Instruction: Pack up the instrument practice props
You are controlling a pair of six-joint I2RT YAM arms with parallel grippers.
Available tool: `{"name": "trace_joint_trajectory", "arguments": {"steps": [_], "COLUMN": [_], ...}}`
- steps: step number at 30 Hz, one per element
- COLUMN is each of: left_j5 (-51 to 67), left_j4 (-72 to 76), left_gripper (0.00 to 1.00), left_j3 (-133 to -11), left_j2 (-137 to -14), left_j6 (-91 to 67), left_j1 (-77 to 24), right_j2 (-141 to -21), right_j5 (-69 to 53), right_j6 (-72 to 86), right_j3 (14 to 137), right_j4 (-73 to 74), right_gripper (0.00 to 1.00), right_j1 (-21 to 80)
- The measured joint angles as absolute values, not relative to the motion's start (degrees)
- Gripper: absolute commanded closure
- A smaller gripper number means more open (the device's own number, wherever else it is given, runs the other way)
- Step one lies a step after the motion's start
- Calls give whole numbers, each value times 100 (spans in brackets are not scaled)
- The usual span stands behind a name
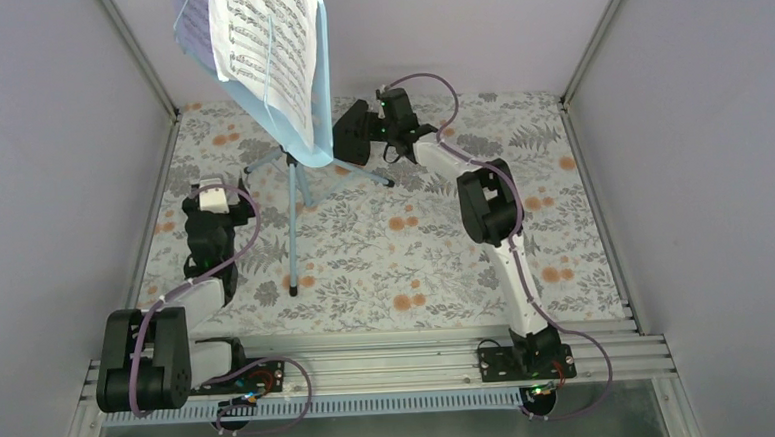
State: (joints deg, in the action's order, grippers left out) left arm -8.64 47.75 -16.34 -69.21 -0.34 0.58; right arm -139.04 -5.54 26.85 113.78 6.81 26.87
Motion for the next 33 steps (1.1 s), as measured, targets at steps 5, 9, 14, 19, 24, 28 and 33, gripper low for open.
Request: {"name": "trace_joint_trajectory", "arguments": {"steps": [5, 9, 14, 19, 24, 28, 33], "left_j5": [-751, -707, -698, -690, -681, -635, -576], "left_j4": [4744, 4731, 4676, 4611, 4560, 4525, 4510], "left_gripper": [12, 12, 11, 9, 9, 9, 9], "left_j3": [-1667, -1688, -1752, -1798, -1833, -1841, -1863], "left_j2": [-6995, -7006, -7030, -7111, -7135, -7181, -7205], "left_j6": [8, 45, 43, 43, 40, 43, 45], "left_j1": [49, 43, 19, 14, 8, 8, -25], "right_j2": [-14223, -14444, -14464, -14464, -14464, -14464, -14464], "right_j5": [-64, -106, -228, -301, -349, -342, -338], "right_j6": [2738, 2788, 2814, 2792, 2639, 2519, 2379], "right_j3": [11944, 12398, 12490, 12492, 12547, 12617, 12652], "right_j4": [707, 764, 919, 1297, 1557, 1686, 1761], "right_gripper": [26, 1, 0, 0, 0, 0, 0], "right_j1": [2735, 2738, 2777, 2936, 3105, 3179, 3216]}}
